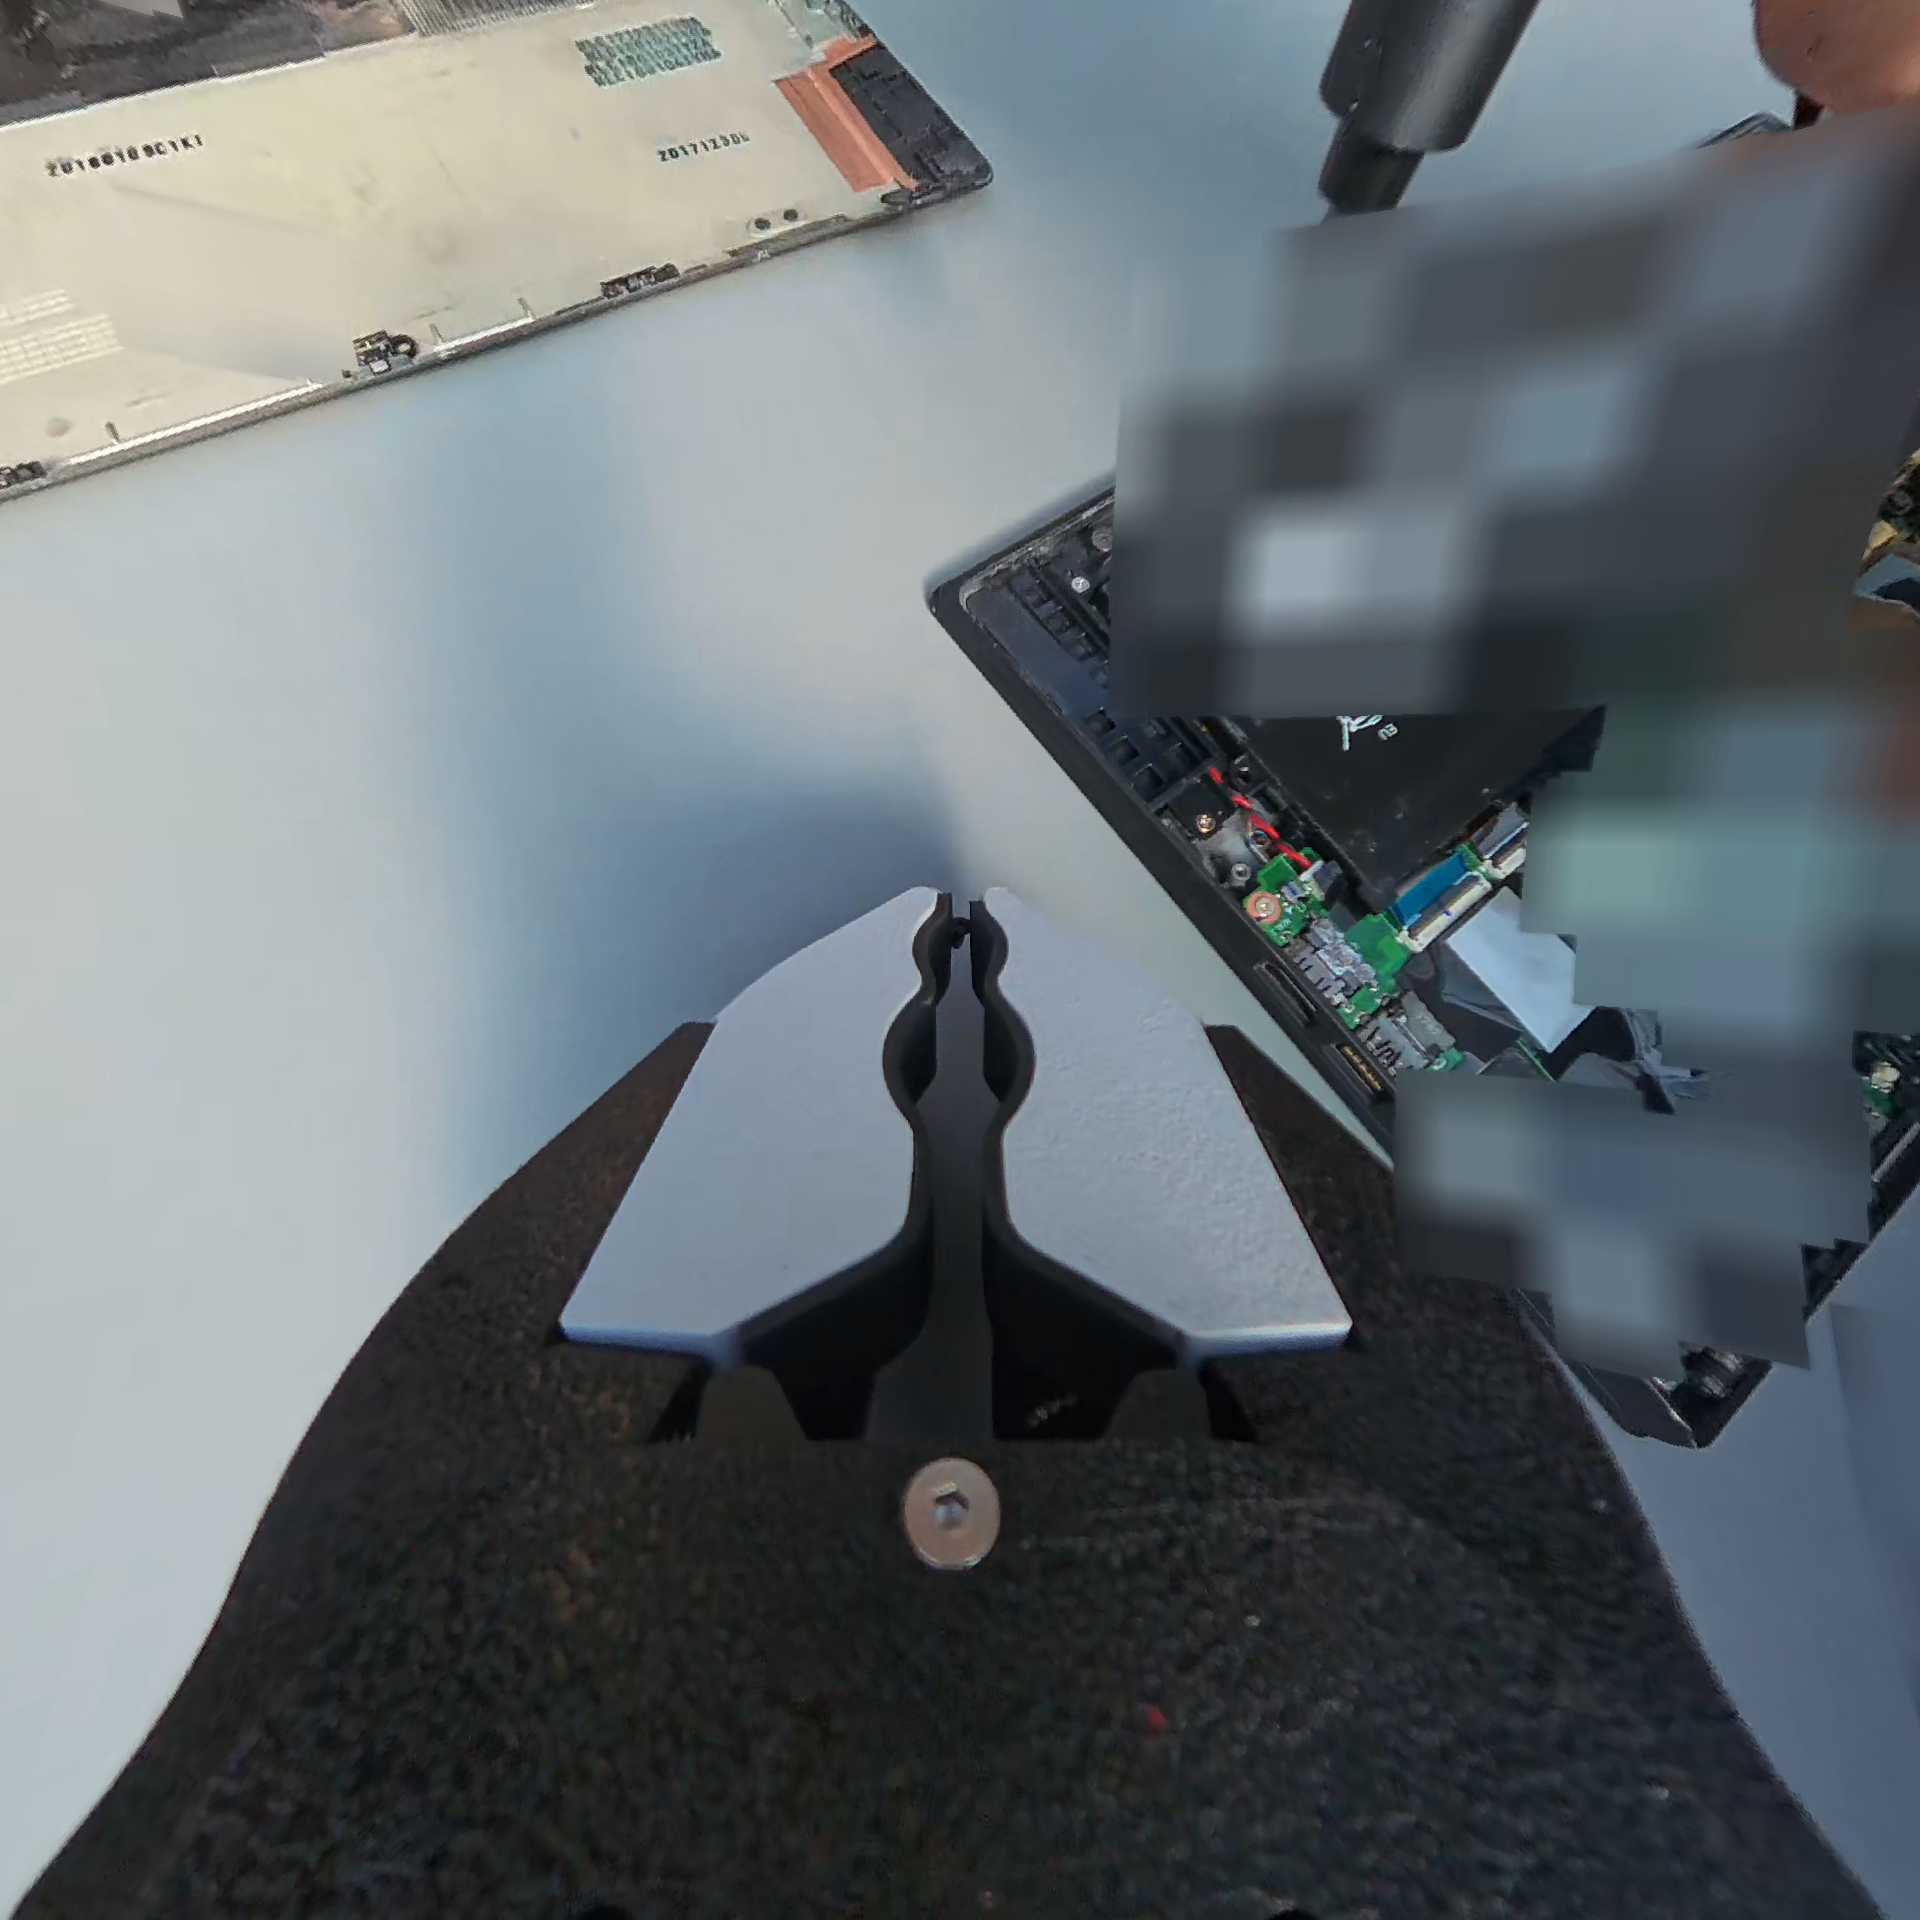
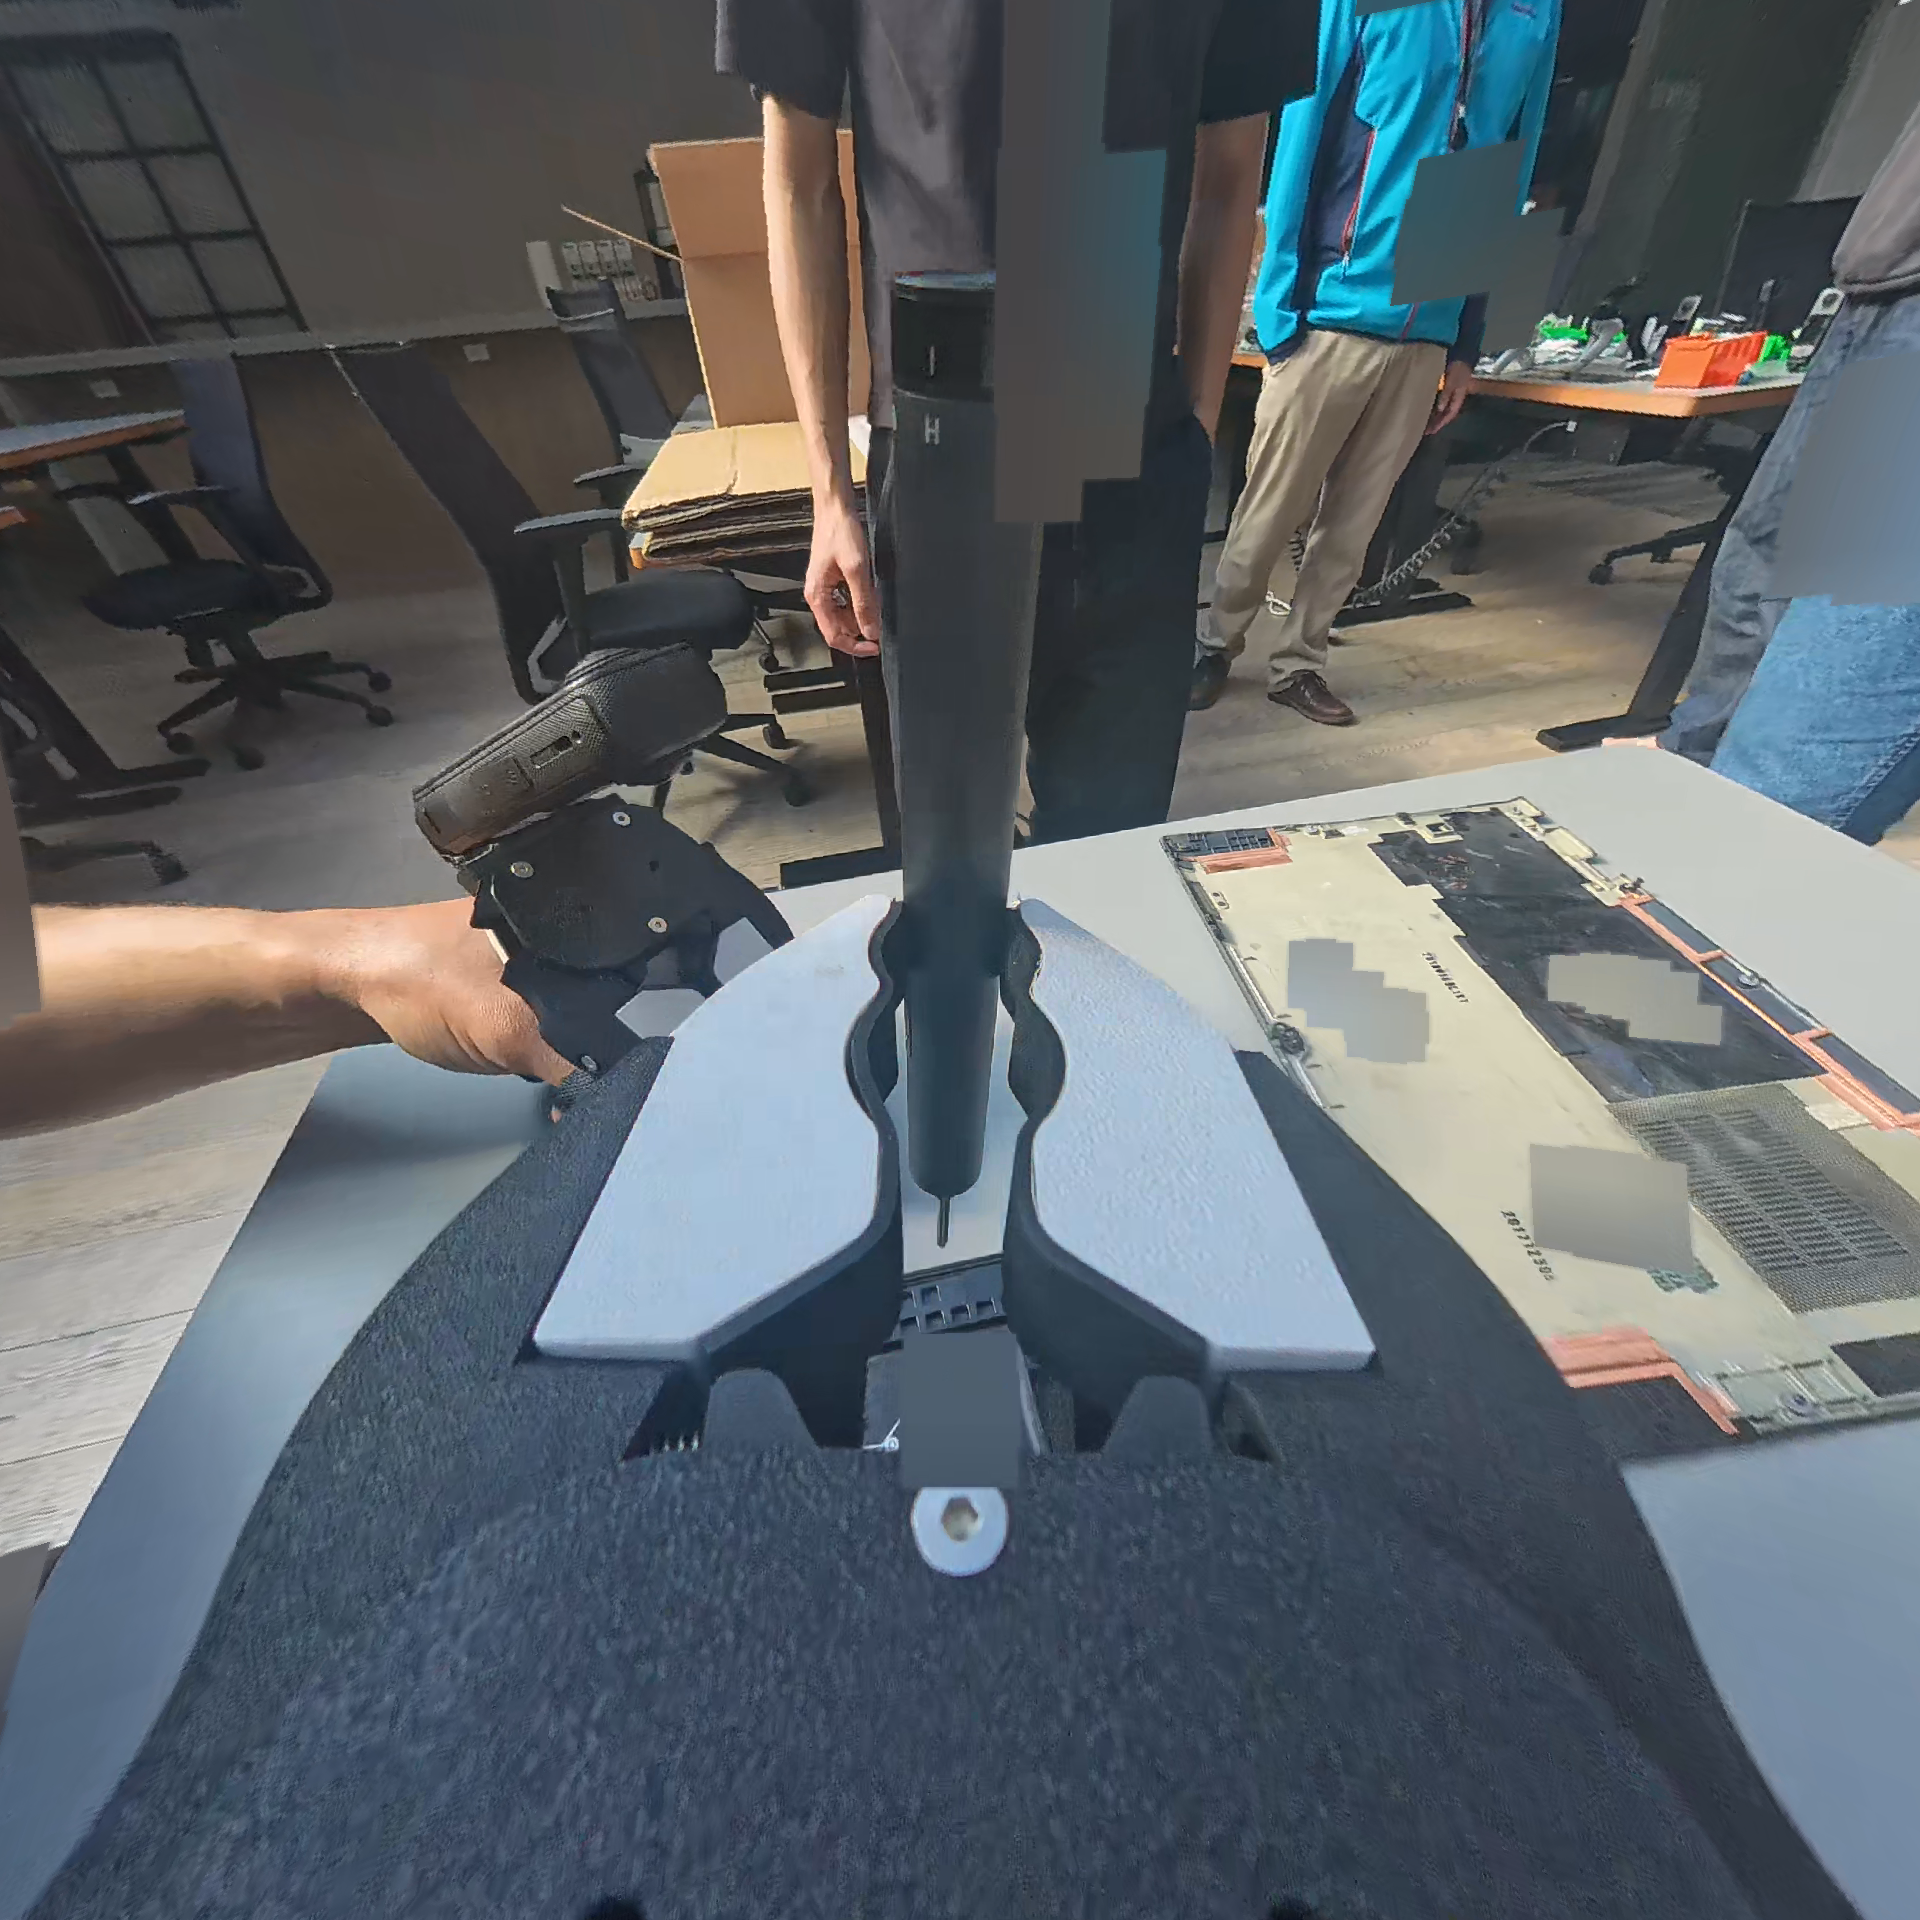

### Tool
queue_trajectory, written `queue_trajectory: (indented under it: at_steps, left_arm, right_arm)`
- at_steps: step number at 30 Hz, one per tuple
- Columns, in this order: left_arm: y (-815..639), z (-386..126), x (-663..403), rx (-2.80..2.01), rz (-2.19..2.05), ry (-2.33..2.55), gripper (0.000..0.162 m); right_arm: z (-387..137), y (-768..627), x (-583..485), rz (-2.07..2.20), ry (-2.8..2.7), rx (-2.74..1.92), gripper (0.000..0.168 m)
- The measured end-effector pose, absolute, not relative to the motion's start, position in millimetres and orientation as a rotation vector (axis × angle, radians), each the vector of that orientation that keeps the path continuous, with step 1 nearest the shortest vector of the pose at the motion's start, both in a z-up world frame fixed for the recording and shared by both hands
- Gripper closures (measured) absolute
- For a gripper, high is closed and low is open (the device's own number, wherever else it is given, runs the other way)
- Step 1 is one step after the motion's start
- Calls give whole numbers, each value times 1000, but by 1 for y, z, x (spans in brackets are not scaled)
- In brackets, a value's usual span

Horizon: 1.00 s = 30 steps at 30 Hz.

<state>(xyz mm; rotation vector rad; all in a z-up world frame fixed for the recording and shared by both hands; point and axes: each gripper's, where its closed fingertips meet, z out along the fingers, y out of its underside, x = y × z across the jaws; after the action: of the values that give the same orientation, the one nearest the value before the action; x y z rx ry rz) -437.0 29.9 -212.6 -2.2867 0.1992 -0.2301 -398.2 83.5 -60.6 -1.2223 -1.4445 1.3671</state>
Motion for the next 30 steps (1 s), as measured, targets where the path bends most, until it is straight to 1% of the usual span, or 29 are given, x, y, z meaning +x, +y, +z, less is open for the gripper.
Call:
queue_trajectory:
  at_steps: [3, 7, 11, 15, 23, 30]
  left_arm:
    - [31, -211, -430, -2280, -287, 196, 152]
    - [28, -214, -425, -2308, -267, 233, 125]
    - [24, -215, -419, -2318, -258, 257, 119]
    - [21, -210, -420, -2312, -234, 249, 119]
    - [19, -183, -423, -2245, -186, 182, 123]
    - [10, -169, -415, -2178, -217, 73, 134]
  right_arm:
    - [-58, 99, -368, 1333, -1407, -1246, 152]
    - [-56, 112, -334, 1308, -1369, -1260, 151]
    - [-55, 120, -305, 1278, -1344, -1266, 151]
    - [-52, 131, -270, 1222, -1316, -1278, 151]
    - [-62, 150, -205, 1151, -1240, -1339, 151]
    - [-68, 149, -168, 1154, -1203, -1350, 151]
